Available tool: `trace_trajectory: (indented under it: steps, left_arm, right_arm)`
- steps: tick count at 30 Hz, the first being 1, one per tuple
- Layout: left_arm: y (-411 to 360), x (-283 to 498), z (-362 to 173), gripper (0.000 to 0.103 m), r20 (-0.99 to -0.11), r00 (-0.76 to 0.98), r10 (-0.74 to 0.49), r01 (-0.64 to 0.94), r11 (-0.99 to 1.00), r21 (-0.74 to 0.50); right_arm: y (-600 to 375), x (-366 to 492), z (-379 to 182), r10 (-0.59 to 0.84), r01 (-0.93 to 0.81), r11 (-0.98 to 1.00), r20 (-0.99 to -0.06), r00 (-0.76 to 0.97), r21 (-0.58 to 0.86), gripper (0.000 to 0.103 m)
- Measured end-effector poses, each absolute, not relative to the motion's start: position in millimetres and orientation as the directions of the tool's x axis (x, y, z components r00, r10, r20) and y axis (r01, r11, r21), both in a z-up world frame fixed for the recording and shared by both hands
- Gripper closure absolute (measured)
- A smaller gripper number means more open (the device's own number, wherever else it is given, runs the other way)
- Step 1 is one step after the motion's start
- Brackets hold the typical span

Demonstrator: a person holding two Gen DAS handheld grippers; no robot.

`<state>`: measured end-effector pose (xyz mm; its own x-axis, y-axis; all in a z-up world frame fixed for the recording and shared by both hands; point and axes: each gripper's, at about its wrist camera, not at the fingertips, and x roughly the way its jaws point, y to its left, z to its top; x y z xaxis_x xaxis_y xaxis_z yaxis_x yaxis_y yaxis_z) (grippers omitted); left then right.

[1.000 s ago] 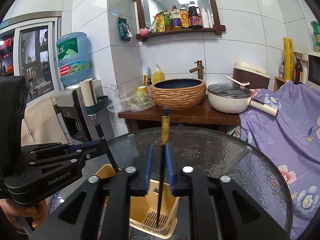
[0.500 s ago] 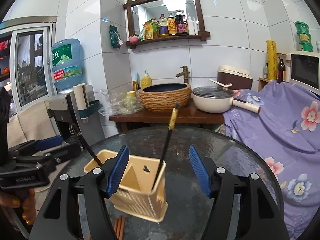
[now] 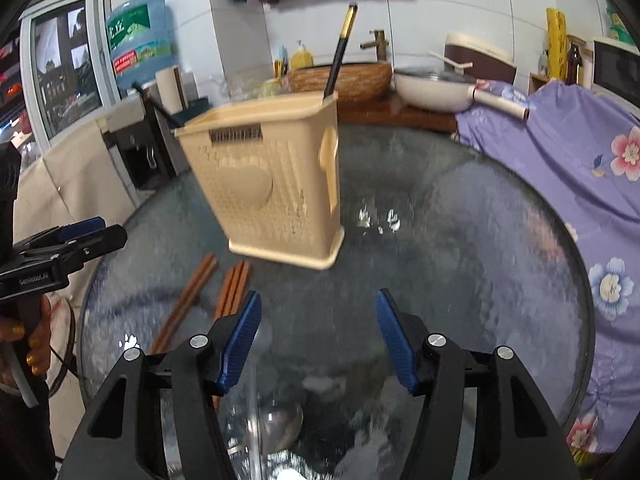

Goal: Organize utensils
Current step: 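Withdraw both tools from the basket back toward the utensils on the table, then grasp the brown wooden utensil with the left tool while the right tool reaches a metal spoon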

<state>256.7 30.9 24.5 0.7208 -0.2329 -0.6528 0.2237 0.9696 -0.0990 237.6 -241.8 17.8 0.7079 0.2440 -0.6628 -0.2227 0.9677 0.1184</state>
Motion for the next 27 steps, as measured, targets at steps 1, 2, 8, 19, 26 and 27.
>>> trace_trajectory:
  steps: [1,2,8,19,26,27]
  left_arm:
    - [30.6,253.9,18.7,0.017,-0.662,0.712,-0.236,0.229,0.968,-0.1]
    - [30.3,250.8,13.9,0.019,-0.67,0.703,-0.239,0.235,0.967,-0.099]
    - [20.1,234.1,-5.5,0.029,-0.703,0.66,-0.264,0.272,0.957,-0.103]
    - [-5.9,219.0,-25.3,0.053,-0.754,0.567,-0.331,0.364,0.922,-0.131]
    - [-24.3,217.1,-32.1,0.062,-0.776,0.536,-0.333,0.409,0.906,-0.106]
    - [-25.6,217.9,-32.8,0.063,-0.778,0.533,-0.332,0.412,0.905,-0.104]
  right_arm:
    - [-242.8,234.2,10.1,0.249,-0.22,0.967,-0.677,0.693,0.13,0.05]
    - [-244.0,231.4,5.3,0.253,-0.218,0.966,-0.685,0.683,0.139,0.051]
    - [-250.7,216.4,-21.9,0.282,-0.196,0.959,-0.727,0.626,0.204,0.062]
    - [-249.4,206.7,-35.8,0.354,-0.233,0.935,-0.741,0.57,0.268,0.079]
    - [-253.5,208.3,-40.3,0.376,-0.236,0.926,-0.744,0.552,0.294,0.083]
    - [-254.2,208.4,-40.1,0.377,-0.237,0.926,-0.745,0.551,0.294,0.083]
